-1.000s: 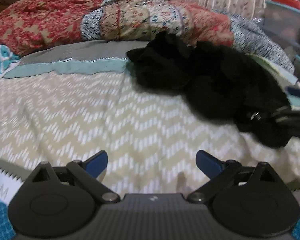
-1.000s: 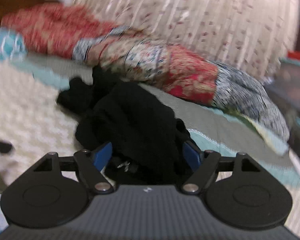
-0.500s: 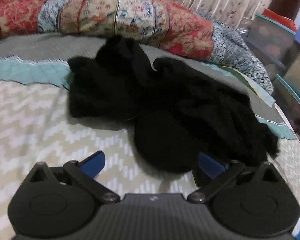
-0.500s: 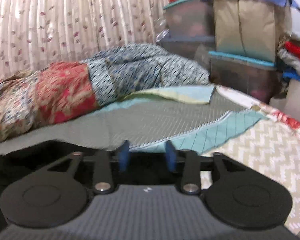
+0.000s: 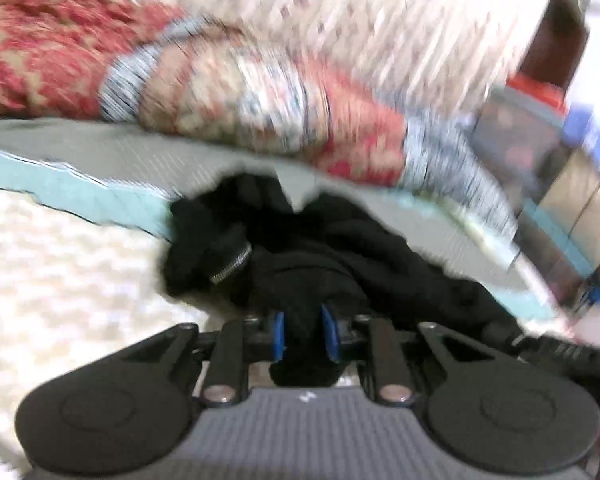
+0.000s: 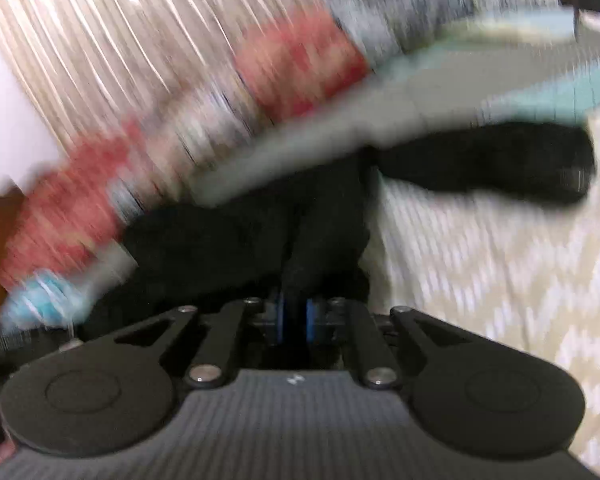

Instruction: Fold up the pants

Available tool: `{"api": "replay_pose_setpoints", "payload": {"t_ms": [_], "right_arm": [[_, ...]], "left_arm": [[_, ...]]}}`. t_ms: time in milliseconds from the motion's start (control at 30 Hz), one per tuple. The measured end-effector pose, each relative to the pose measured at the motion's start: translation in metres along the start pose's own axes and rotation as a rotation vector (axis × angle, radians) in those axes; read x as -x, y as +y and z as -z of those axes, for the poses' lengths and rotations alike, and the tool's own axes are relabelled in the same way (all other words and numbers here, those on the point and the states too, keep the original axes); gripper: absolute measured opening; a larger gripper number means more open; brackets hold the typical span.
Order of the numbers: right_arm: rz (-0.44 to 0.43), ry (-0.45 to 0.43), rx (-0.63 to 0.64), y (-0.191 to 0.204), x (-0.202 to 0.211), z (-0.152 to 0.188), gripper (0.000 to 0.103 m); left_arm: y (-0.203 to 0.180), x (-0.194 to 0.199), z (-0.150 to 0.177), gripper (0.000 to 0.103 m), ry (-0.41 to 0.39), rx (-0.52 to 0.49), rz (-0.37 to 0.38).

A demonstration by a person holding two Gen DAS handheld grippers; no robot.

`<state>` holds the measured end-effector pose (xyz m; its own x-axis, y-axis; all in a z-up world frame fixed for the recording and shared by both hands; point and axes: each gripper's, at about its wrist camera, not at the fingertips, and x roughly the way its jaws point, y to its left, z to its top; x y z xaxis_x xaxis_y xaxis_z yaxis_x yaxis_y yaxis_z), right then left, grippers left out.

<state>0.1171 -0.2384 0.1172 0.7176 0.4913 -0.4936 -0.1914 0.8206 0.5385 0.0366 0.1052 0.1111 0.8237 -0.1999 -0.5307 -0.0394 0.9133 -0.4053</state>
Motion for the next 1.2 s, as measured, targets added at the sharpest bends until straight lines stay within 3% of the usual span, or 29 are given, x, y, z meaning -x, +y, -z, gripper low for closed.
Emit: {"api": "replay_pose_setpoints", "payload": {"t_ms": [67,133,233,300,400,467,600,633,700,800,833,900,1000,1033,1100,1133,1167,1200], "right_arm": [[-0.061,-0.120,0.001,0.011,0.043,-0.029,0.012],[-0.104,-0.207,0.016,0.024,0.085,-0.059,0.012],[-0.140,-0.302,0.076,0.045,0.124,-0.087,0.013],[-0.158,-0.314,0.113,0.049,0.139,-0.082,0.017],[-0.111,-0.228,0.125,0.045,0.130,-0.061,0.028],[-0.095,-0.110,0.086,0.036,0.120,-0.027,0.032],[-0.042,0.174,0.061,0.022,0.093,0.052,0.040],[-0.009,0.220,0.070,0.022,0.092,0.072,0.043],[0.034,0.253,0.091,0.022,0.097,0.097,0.049],[0.020,0.244,0.021,0.020,0.106,0.108,0.053],[0.010,0.238,-0.012,0.019,0.107,0.108,0.054],[0.004,0.238,-0.027,0.016,0.110,0.111,0.061],[0.002,0.229,0.001,0.024,0.102,0.111,0.071],[-0.001,0.228,0.004,0.026,0.096,0.110,0.072],[-0.013,0.258,-0.006,0.026,0.080,0.112,0.067],[-0.028,0.290,-0.015,0.021,0.074,0.114,0.045],[-0.046,0.329,-0.038,0.024,0.064,0.115,0.032],[-0.058,0.343,-0.053,0.028,0.061,0.115,0.025]], "left_arm": [[0.018,0.053,-0.008,0.008,-0.064,0.048,0.017],[0.036,0.102,-0.011,0.008,-0.119,0.078,0.030],[0.047,0.145,-0.011,0.009,-0.162,0.103,0.058],[0.045,0.151,-0.006,0.009,-0.151,0.085,0.019],[0.044,0.137,0.011,0.010,-0.051,0.069,-0.085],[0.045,0.124,0.026,0.014,0.020,0.024,-0.167],[0.062,0.109,0.051,0.019,0.128,-0.023,-0.417],[0.068,0.111,0.054,0.025,0.134,-0.006,-0.431],[0.077,0.122,0.053,0.040,0.117,0.050,-0.378],[0.078,0.140,0.056,0.074,0.067,0.056,-0.345],[0.077,0.141,0.058,0.090,0.061,0.047,-0.352],[0.077,0.137,0.063,0.095,0.066,0.051,-0.339],[0.077,0.115,0.068,0.097,0.123,0.063,-0.242],[0.077,0.101,0.070,0.094,0.146,0.051,-0.211],[0.075,0.072,0.074,0.045,0.221,0.016,-0.193],[0.071,0.053,0.073,0.012,0.282,-0.008,-0.195],[0.069,0.039,0.070,0.009,0.311,-0.025,-0.215],[0.066,0.031,0.060,0.009,0.311,-0.033,-0.223]]}}
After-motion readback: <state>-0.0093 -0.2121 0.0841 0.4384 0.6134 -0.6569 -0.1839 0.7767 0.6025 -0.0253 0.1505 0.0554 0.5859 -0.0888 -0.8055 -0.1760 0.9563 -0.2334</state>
